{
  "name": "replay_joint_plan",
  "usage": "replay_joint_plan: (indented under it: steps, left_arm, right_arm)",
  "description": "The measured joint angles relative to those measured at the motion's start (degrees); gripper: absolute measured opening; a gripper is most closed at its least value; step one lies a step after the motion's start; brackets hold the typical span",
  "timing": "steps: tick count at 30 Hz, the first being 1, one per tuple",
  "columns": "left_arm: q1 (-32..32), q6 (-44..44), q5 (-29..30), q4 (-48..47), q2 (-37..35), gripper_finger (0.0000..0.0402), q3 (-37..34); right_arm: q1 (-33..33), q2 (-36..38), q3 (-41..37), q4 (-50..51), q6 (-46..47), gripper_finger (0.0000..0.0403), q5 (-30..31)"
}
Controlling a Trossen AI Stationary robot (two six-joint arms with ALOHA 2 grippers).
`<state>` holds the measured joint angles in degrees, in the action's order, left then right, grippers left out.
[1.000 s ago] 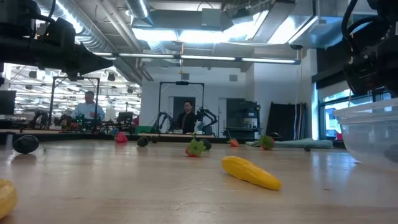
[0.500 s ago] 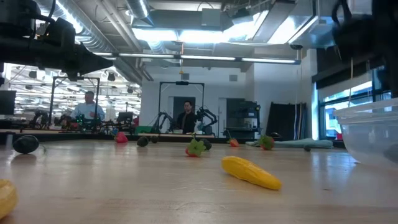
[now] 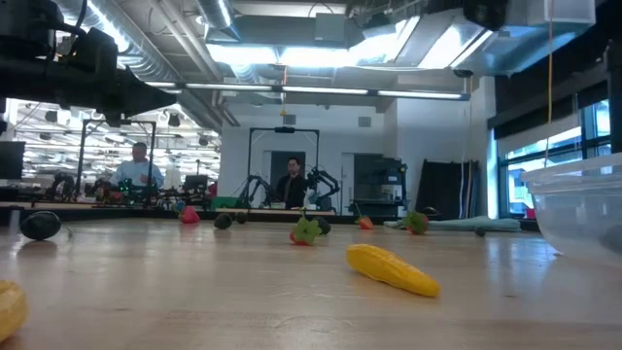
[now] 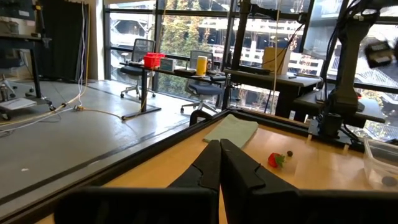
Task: Pick and placing Produce into tupperware
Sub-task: Put the blueberry into the container
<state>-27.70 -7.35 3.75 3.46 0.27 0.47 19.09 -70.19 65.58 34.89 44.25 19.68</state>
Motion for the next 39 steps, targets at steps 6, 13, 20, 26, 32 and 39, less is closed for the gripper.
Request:
replay_joint_plan:
  steps: [6, 13, 20, 26, 32, 39]
  left_arm:
    - [0.0, 0.0, 0.0, 0.0, -0.01, 0.0, 0.0]
    - [0.0, 0.0, 0.0, 0.0, 0.0, 0.0, 0.0]
    - [-0.02, 0.0, 0.0, 0.0, 0.0, 0.0, 0.0]
    - [-0.02, 0.0, -0.01, 0.0, 0.0, 0.0, 0.0]
    - [-0.02, 0.0, -0.02, 0.0, -0.02, 0.0, 0.0]
    - [-0.02, 0.0, 0.0, 0.0, -0.02, 0.0, 0.0]
  right_arm:
    - [-10.83, 0.0, 3.89, 0.0, -2.37, 0.0135, -2.62]
    - [-22.36, 0.0, 3.44, 1.8, -12.58, 0.0135, -2.99]
    - [-30.59, 0.68, -1.04, 2.35, -20.82, 0.0135, -4.16]
    - [-33.82, 7.08, -15.21, -11.56, -24.98, 0.0135, -6.52]
    - [-33.61, 17.59, -33.54, -29.74, -31.5, 0.0135, -9.37]
    - [-33.49, 25.46, -48.94, -40.65, -28.21, 0.0135, -9.24]
